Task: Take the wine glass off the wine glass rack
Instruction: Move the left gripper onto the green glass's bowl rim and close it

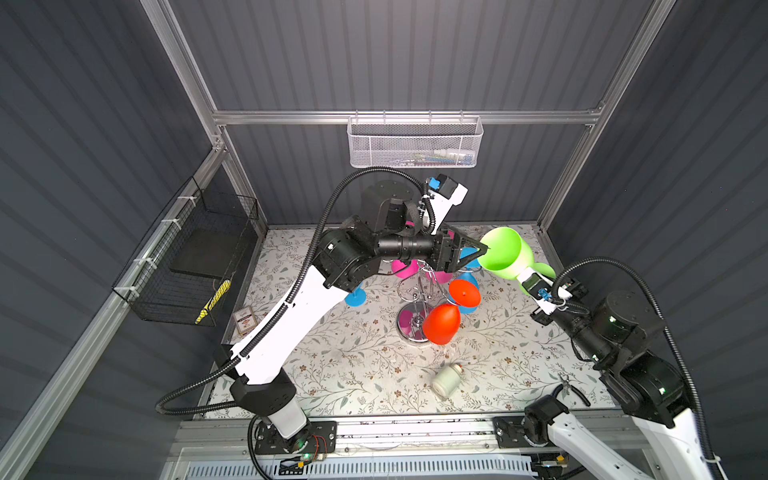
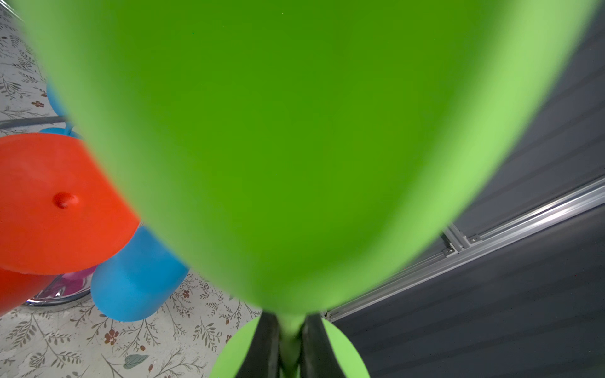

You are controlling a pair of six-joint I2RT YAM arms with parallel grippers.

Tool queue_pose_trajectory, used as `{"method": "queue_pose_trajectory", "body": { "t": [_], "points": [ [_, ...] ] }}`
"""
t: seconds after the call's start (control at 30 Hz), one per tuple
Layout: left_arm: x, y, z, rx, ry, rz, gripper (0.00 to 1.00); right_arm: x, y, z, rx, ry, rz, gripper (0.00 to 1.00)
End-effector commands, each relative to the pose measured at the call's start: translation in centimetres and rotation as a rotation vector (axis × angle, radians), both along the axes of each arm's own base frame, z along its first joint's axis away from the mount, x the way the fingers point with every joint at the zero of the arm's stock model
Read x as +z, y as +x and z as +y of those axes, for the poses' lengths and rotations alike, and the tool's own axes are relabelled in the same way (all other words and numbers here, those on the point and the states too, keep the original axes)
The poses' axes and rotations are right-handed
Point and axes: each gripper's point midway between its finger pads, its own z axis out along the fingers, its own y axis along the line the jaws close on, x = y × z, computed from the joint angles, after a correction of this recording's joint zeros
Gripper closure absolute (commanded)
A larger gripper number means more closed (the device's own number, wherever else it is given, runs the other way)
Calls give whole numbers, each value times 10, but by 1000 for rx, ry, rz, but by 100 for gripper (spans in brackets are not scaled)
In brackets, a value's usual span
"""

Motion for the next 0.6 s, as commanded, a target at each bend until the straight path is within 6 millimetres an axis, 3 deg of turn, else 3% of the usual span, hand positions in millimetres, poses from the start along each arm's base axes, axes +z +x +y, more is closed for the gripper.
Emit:
{"method": "queue_pose_trajectory", "body": {
  "t": [0.0,0.57],
  "points": [
    [15,-9,2,-34,-39,6,33,4,2,-2,-18,-22,-29,100],
    [-6,-2,-12,-55,3,72,59,3,4,8,3,-88,-47,100]
  ]
}}
